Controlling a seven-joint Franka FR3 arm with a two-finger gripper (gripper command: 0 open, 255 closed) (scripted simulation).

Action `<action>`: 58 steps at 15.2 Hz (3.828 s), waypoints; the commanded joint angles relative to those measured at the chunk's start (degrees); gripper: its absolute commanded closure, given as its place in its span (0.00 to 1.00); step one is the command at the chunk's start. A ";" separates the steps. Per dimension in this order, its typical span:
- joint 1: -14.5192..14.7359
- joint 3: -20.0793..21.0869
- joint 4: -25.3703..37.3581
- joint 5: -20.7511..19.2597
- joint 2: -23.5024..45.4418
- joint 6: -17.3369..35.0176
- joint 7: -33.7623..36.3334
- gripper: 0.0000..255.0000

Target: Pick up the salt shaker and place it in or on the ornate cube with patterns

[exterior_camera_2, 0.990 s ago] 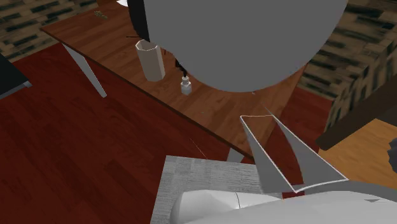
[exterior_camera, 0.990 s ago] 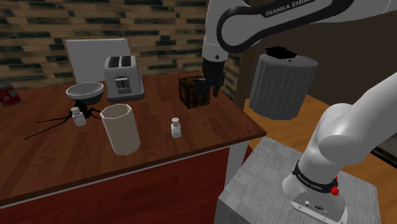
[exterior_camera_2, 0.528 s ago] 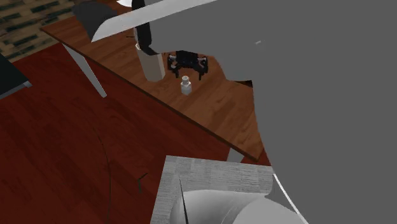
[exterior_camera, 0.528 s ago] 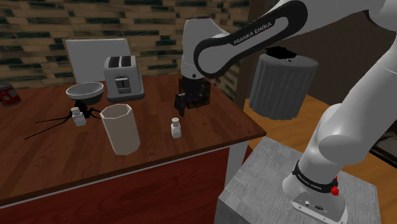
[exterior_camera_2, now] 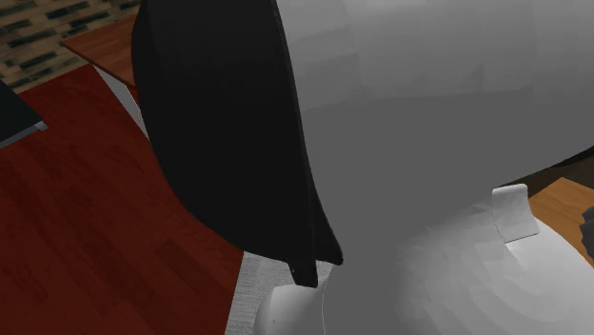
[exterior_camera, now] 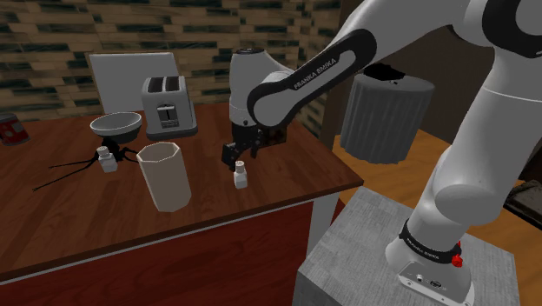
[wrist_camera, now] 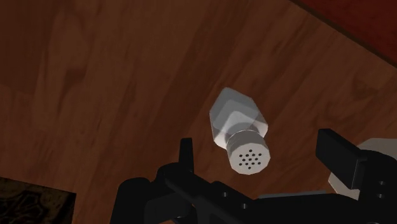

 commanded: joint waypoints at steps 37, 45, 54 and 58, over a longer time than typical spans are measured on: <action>-0.14 -0.20 5.52 2.13 -3.51 -8.69 -2.09 1.00; -0.17 -0.40 9.79 3.09 -5.41 -14.72 -3.02 1.00; -0.22 -0.60 15.55 3.64 -6.55 -21.54 -3.70 1.00; -0.25 -0.66 18.45 3.74 -6.73 -24.60 -3.90 1.00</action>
